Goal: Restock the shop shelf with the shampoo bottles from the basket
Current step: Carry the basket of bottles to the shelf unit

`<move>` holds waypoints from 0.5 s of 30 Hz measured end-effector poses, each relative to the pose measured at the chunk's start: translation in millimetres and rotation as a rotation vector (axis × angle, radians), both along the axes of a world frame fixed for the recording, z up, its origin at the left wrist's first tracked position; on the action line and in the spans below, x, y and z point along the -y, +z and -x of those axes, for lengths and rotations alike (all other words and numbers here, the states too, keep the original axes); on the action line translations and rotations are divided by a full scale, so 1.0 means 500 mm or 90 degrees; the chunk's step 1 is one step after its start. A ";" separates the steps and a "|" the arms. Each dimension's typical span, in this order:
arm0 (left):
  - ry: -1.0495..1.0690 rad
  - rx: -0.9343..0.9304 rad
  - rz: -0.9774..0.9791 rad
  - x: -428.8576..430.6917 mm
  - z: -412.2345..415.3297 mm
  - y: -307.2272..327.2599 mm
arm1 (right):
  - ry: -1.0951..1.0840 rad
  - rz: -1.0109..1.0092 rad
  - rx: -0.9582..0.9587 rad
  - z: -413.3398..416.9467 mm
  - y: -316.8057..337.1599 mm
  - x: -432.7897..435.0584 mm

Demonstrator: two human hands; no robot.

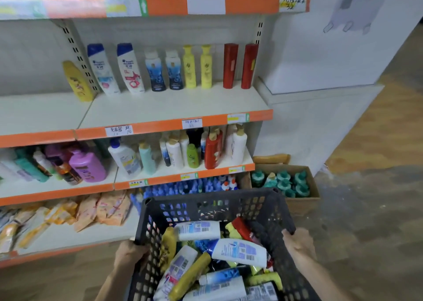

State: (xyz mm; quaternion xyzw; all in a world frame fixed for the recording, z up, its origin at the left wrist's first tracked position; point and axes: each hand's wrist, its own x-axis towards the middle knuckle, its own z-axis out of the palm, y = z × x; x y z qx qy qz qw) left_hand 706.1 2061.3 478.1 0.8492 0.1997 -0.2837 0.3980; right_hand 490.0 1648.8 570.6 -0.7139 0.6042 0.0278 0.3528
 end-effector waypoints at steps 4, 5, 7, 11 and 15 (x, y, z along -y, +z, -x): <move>0.001 -0.001 -0.006 0.009 -0.070 -0.093 | 0.008 -0.015 -0.003 -0.071 -0.044 0.038; 0.011 0.006 -0.007 0.011 -0.077 -0.104 | 0.015 -0.011 -0.002 -0.087 -0.057 0.044; 0.040 0.011 0.017 0.022 -0.081 -0.119 | 0.033 0.000 0.001 -0.117 -0.083 0.054; 0.081 0.028 0.060 0.074 -0.080 -0.097 | 0.053 -0.002 -0.011 -0.165 -0.148 0.087; 0.101 0.025 0.091 0.119 -0.083 -0.124 | 0.040 -0.013 -0.014 -0.195 -0.238 0.121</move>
